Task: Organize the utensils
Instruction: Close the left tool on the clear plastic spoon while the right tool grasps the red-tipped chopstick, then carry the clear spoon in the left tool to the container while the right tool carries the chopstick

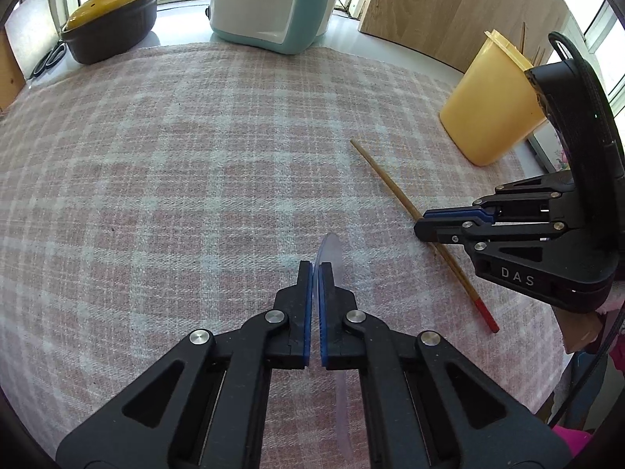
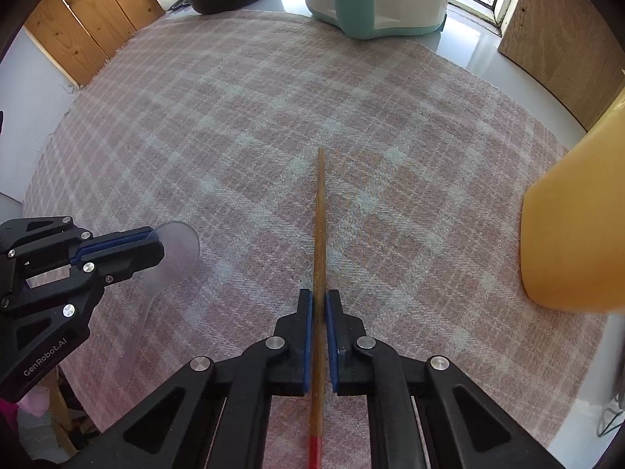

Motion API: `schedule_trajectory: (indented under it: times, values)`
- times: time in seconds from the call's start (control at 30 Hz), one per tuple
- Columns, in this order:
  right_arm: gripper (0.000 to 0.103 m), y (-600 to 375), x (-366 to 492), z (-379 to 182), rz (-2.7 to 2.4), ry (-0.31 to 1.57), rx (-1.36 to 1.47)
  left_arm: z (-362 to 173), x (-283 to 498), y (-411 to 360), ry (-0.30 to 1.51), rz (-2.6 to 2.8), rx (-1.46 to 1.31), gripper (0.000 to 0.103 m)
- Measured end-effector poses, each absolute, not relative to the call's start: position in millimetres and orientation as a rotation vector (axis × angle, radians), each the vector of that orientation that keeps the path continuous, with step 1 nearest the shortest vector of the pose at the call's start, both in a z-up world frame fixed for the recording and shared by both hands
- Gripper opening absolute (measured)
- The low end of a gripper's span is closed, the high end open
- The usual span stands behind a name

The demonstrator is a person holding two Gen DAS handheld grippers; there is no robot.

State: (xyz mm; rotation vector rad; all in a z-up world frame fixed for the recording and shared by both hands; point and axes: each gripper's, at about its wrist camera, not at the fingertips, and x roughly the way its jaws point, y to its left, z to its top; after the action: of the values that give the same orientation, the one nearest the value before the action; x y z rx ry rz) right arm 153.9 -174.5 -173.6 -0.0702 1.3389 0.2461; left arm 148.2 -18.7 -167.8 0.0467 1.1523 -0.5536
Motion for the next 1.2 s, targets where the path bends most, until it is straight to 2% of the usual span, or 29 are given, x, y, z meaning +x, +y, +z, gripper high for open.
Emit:
schedule_trajectory:
  times: [0.6, 1.2]
  values:
    - [0.004, -182, 126, -109, 0.293, 1.168, -0.059, -111, 133, 6, 1.047, -0.536, -0.063, 0.000]
    - [0.004, -218, 108, -44, 0.310, 1.011, -0.054, -46, 115, -16, 0.914, -0.543, -0.109, 0.000]
